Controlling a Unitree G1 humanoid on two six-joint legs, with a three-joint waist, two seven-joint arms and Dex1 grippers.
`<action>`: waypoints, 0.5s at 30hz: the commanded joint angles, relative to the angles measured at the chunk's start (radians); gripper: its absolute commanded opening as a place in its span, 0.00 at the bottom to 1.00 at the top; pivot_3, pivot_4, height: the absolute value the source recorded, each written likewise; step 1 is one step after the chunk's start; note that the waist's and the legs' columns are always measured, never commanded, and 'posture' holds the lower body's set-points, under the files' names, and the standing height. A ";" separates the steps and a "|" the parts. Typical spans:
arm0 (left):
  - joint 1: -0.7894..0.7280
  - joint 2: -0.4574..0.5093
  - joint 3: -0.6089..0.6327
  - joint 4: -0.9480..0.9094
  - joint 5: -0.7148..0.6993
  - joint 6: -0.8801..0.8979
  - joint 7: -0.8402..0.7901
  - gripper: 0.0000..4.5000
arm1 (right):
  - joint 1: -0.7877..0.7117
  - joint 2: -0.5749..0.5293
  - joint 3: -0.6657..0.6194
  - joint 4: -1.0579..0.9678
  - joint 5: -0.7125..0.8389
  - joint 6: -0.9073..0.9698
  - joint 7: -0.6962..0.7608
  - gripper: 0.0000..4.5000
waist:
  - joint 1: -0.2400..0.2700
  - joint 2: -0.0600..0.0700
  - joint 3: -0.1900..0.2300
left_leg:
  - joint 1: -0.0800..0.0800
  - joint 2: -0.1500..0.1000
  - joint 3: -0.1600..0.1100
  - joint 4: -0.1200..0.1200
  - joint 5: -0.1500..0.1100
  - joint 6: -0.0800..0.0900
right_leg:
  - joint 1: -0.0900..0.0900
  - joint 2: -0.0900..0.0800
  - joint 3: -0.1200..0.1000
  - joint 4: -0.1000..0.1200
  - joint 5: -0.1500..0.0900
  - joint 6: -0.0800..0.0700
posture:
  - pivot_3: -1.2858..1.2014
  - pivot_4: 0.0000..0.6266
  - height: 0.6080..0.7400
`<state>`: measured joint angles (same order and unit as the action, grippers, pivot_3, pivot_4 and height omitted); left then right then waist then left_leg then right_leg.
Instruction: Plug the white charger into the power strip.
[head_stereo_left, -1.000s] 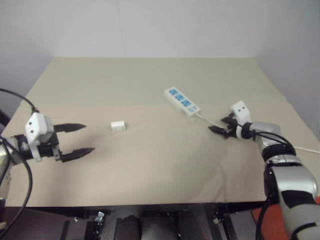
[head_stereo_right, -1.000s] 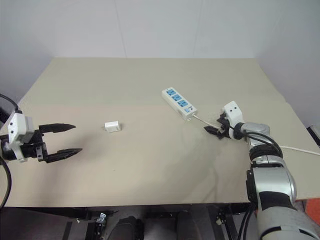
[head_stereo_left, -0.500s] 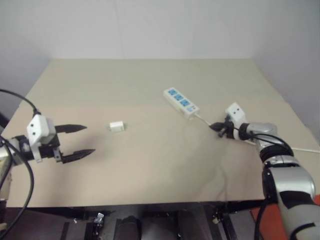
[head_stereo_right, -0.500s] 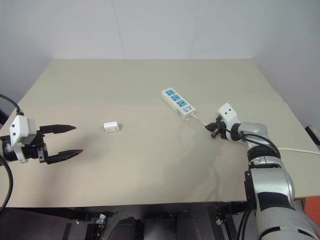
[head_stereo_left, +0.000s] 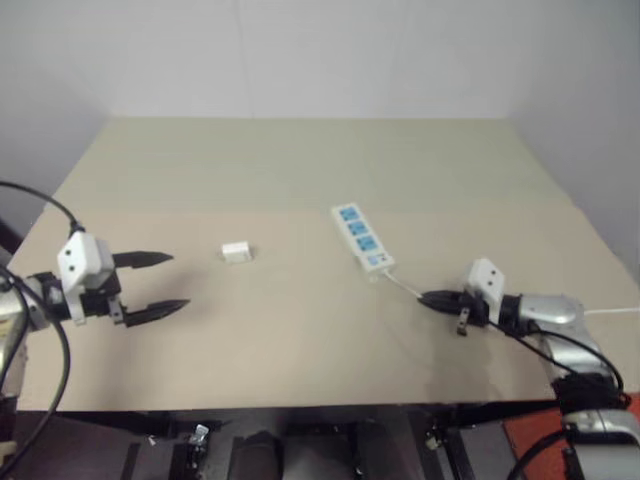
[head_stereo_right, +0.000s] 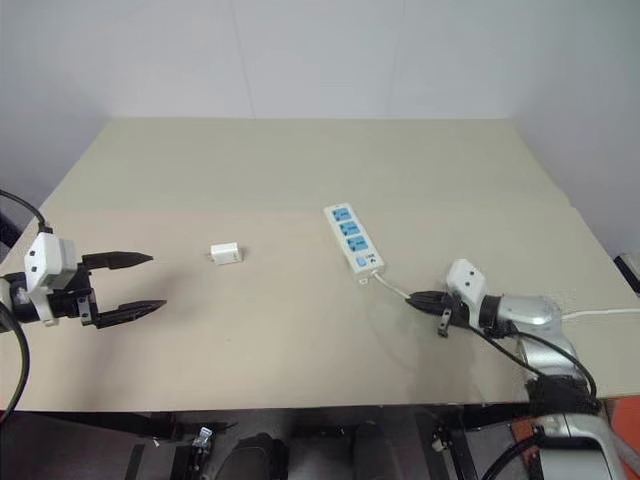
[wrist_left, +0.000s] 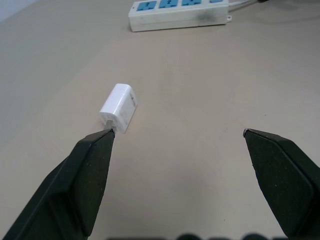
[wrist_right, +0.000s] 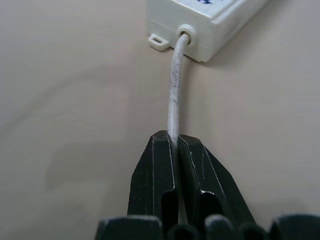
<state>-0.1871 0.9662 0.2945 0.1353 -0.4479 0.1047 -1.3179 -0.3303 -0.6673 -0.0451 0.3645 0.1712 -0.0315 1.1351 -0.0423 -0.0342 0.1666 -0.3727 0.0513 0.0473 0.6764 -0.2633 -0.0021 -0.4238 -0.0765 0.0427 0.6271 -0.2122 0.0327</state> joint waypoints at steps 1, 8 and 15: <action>-0.037 0.001 -0.010 0.020 0.016 -0.034 -0.007 1.00 | 0.002 0.011 -0.025 -0.055 -0.001 0.036 -0.095 0.19 | -0.003 0.000 0.000 | 0.000 0.000 0.000 0.000 0.000 0.000 | 0.000 0.000 0.000 0.000 0.000 0.001 | 0.52 0.24 1.00; -0.061 0.004 -0.019 0.052 0.017 -0.047 -0.023 1.00 | 0.031 0.114 -0.087 -0.244 0.096 0.160 -0.285 0.74 | -0.002 0.000 0.000 | -0.003 0.000 0.000 -0.001 0.000 0.000 | -0.002 0.000 0.000 -0.001 0.000 -0.001 | 0.52 0.24 1.00; -0.066 0.011 -0.016 0.061 0.011 -0.041 -0.029 1.00 | 0.059 0.304 -0.122 -0.412 0.181 0.264 -0.497 0.99 | 0.002 0.000 0.000 | -0.003 0.000 -0.001 0.000 0.000 0.000 | -0.003 0.000 0.000 0.000 0.000 -0.001 | 0.52 0.24 1.00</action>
<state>-0.2347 0.9648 0.2602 0.2001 -0.4301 0.0680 -1.3451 -0.2801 -0.3684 -0.1485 0.0097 0.3256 0.2204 0.6659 -0.0400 -0.0342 0.1666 -0.3761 0.0513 0.0467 0.6761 -0.2633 -0.0022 -0.4265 -0.0765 0.0425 0.6270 -0.2119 0.0319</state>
